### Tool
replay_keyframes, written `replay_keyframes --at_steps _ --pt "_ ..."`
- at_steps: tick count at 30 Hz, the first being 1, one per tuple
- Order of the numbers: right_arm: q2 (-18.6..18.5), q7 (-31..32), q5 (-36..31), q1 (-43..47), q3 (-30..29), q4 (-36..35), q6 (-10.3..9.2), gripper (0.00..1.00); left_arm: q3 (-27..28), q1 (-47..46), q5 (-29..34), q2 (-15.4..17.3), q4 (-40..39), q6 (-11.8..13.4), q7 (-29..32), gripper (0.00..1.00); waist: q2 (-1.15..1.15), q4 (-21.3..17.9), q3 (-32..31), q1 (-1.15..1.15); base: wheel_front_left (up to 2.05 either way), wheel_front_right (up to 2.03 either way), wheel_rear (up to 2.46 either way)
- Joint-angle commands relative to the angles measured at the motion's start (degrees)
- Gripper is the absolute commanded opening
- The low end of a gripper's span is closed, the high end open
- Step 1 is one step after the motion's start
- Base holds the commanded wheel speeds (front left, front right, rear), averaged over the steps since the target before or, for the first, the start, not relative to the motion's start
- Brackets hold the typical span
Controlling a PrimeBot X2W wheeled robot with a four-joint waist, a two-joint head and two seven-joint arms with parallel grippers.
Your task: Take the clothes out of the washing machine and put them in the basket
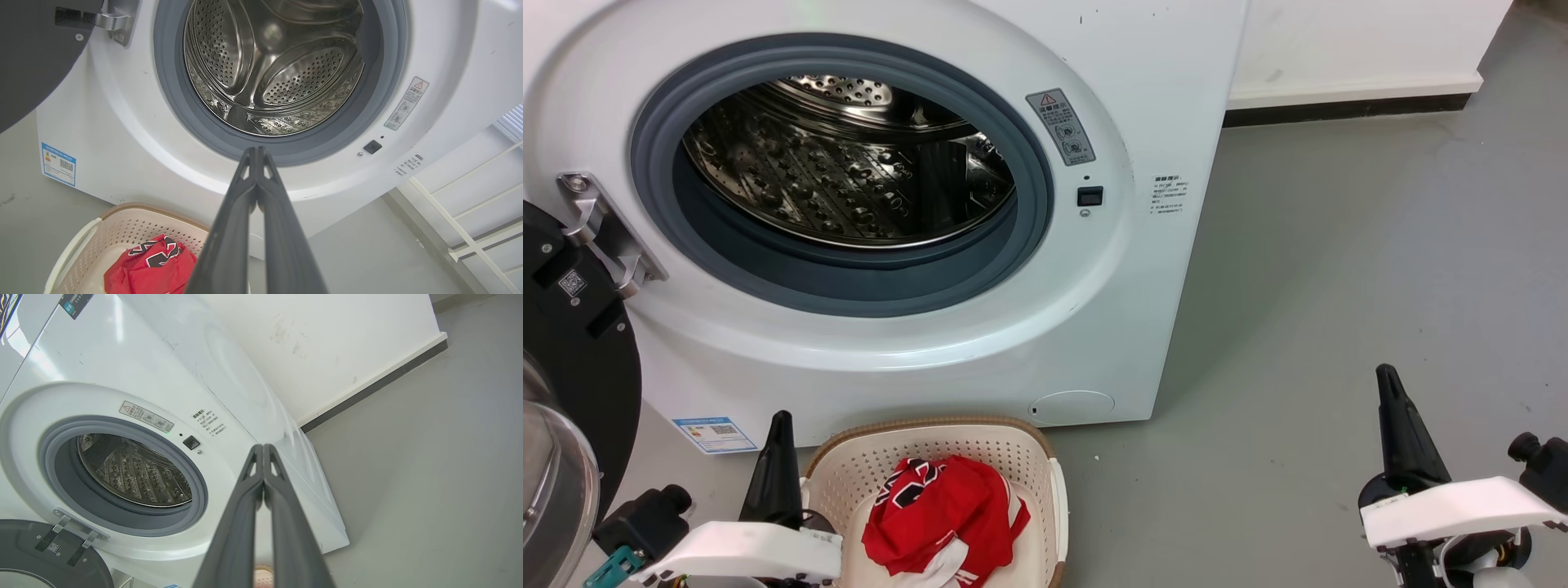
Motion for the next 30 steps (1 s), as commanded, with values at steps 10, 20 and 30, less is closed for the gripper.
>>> replay_keyframes --at_steps 10,20,30 --pt "-0.78 3.01 14.36 -2.14 -0.77 1.07 -0.01 0.00 0.44 -3.22 -14.16 0.07 1.80 -0.71 3.36 0.00 -0.01 0.58 -0.57 0.00 0.00 0.00 0.00" --pt "-0.83 4.45 20.77 -2.36 -1.17 1.87 -0.01 0.00 0.61 -3.96 -20.57 0.06 2.98 -0.89 4.93 0.00 -0.01 0.90 -0.88 0.00 0.00 0.00 0.00" --pt "-0.83 6.07 27.21 -2.81 -1.67 2.60 -0.01 0.00 0.79 -4.89 -27.10 0.06 4.14 -1.08 6.52 0.00 -0.01 1.25 -1.22 0.00 0.00 0.00 0.00"
